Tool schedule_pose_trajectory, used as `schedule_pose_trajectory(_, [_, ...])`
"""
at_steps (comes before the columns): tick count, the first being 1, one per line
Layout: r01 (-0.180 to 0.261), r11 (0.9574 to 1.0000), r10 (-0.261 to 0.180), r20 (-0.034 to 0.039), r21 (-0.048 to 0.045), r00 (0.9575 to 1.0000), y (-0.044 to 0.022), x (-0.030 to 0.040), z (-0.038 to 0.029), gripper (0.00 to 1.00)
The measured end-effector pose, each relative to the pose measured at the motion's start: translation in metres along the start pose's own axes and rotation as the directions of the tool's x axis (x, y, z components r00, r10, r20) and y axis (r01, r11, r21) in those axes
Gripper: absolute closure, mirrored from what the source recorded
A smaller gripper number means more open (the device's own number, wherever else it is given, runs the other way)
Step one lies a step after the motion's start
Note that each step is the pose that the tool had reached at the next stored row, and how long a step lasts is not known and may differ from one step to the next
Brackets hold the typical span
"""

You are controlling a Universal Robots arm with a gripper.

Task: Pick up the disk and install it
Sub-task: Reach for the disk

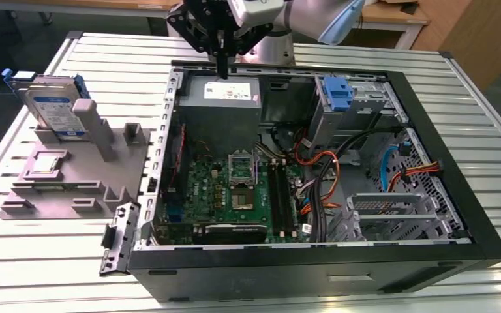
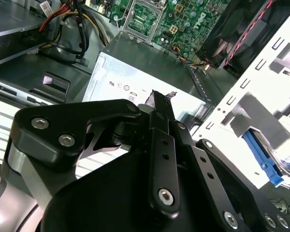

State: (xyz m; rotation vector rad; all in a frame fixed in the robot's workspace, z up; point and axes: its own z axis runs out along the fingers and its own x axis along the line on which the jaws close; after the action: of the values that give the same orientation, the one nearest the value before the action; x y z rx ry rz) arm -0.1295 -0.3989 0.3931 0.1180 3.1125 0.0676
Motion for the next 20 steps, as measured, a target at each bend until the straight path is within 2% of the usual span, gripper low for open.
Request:
schedule_pose_trajectory(9, [0.000, 1.0000, 0.000, 0.0000, -0.0001, 1.0000, -0.0002, 0.0027, 0.0000, 0.90])
schedule_pose_trajectory(11, [0.000, 1.0000, 0.000, -0.0013, 0.0001, 1.0000, -0.0006, 0.0063, 0.0014, 0.90])
schedule_pose_trajectory(20, [0.000, 1.0000, 0.000, -0.0041, 0.0002, 1.0000, -0.0009, 0.0099, 0.0034, 0.90])
